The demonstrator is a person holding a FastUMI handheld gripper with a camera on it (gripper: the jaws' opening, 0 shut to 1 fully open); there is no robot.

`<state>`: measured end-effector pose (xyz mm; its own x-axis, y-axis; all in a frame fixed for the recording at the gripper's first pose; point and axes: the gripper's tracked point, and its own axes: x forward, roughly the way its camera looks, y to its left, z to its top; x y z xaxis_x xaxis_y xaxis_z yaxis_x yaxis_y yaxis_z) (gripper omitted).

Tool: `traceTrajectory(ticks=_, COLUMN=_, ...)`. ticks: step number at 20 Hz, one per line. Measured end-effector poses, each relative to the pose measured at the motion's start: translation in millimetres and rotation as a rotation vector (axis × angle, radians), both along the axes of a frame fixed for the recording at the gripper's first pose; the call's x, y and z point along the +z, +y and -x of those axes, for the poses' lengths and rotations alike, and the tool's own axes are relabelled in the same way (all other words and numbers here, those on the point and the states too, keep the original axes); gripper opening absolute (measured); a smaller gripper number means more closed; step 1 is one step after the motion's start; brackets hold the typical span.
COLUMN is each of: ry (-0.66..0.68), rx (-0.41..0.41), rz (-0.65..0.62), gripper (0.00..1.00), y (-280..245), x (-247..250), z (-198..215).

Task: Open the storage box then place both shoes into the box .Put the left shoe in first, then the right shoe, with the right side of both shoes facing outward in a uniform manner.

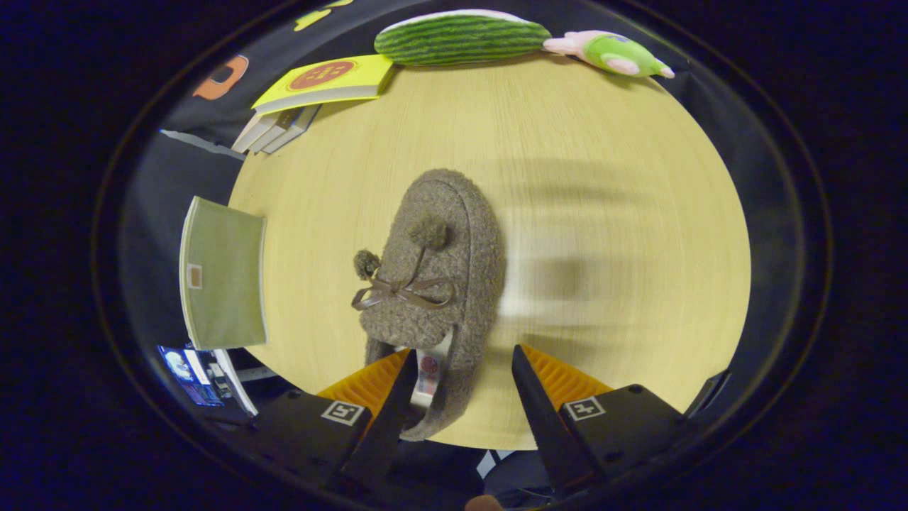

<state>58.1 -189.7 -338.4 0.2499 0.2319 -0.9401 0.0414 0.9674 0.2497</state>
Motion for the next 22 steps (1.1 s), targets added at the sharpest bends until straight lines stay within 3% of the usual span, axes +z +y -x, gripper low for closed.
traceTrajectory(ticks=3, ry=0.035, rx=-0.025, rz=-0.055, gripper=0.78, y=5.3, x=-8.5, z=1.2)
traceTrajectory(ticks=4, ry=0.045, rx=-0.029, rz=-0.071, gripper=0.67, y=7.2, x=-10.8, z=1.3)
traceTrajectory(ticks=5, ry=0.052, rx=-0.032, rz=-0.086, gripper=0.64, y=8.9, x=-12.1, z=1.0)
traceTrajectory(ticks=6, ry=0.056, rx=-0.039, rz=-0.084, gripper=0.51, y=9.3, x=-13.4, z=0.8)
traceTrajectory(ticks=11, ry=0.074, rx=-0.045, rz=-0.060, gripper=0.23, y=3.6, x=-14.1, z=2.4)
traceTrajectory(ticks=13, ry=0.084, rx=-0.086, rz=-0.062, gripper=0.11, y=5.3, x=-13.2, z=3.7)
traceTrajectory(ticks=17, ry=0.117, rx=-0.150, rz=-0.144, gripper=0.06, y=27.1, x=-0.7, z=13.7)
traceTrajectory(ticks=22, ry=0.040, rx=-0.095, rz=-0.118, gripper=0.06, y=73.4, x=42.6, z=12.3)
